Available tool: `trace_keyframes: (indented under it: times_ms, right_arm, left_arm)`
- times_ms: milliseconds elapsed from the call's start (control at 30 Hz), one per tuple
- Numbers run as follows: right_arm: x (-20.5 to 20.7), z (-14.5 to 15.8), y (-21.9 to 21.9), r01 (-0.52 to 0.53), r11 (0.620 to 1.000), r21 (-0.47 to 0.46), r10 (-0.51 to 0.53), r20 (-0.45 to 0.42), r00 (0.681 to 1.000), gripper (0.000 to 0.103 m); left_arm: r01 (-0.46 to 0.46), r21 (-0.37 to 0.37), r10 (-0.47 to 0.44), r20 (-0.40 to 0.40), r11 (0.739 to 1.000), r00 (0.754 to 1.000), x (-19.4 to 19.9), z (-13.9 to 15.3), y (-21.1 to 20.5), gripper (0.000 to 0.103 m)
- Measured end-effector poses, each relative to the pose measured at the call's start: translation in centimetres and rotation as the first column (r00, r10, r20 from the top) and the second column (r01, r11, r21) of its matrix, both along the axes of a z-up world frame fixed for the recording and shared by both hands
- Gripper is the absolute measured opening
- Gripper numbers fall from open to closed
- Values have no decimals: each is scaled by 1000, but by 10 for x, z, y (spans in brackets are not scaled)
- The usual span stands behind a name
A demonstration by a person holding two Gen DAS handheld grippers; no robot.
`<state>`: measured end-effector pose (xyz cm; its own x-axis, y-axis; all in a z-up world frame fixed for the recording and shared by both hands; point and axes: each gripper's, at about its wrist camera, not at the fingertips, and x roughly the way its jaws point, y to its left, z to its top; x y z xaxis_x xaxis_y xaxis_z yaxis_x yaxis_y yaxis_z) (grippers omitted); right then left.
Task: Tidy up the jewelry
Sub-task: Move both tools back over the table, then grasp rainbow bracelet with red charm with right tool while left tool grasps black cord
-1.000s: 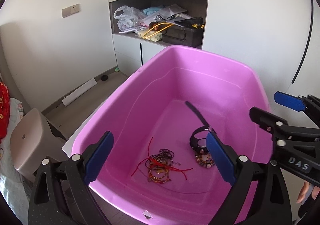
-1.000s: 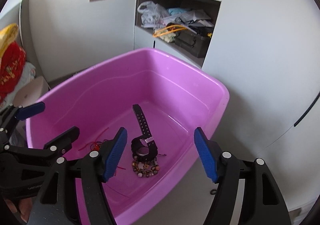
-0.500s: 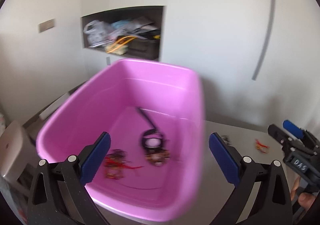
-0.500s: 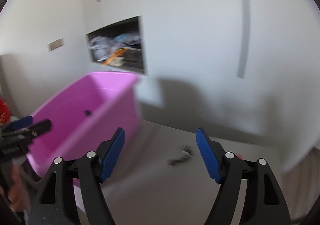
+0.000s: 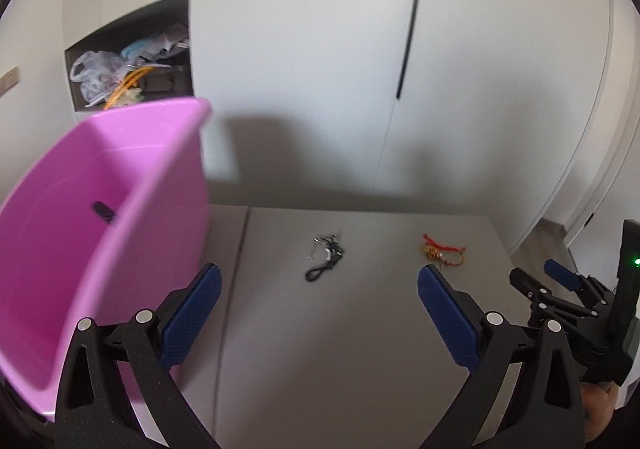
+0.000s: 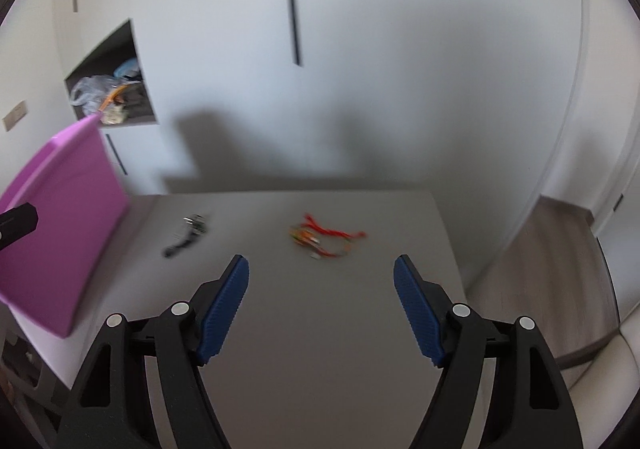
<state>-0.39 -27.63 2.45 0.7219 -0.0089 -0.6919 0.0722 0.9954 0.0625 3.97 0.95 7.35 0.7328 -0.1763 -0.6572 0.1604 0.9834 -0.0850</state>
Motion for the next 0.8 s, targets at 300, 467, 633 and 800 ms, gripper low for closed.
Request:
trace_keyframes:
  times_ms: [300,467,633,800]
  right_arm:
    - [35,-43,-10,-15,1000,23,17,-78,997,72]
    - [66,-63,-7,-38,999,34,42,-108,993,72]
    - [90,-76,0,-53,998,14,54,-134,989,72]
    - [105,-85,1,-50,999,13,52,-154,987,72]
  left_arm:
    - [-24,83,31,-89,996,996,54,-70,-20,97]
    - [-48,104,63,-144,993,988,82,-103,-20,97]
    - [-58,118,77,-155,991,985,101,-119,-23,97]
    - [-62,123,83,-175,990,981,117,-131,-27,97]
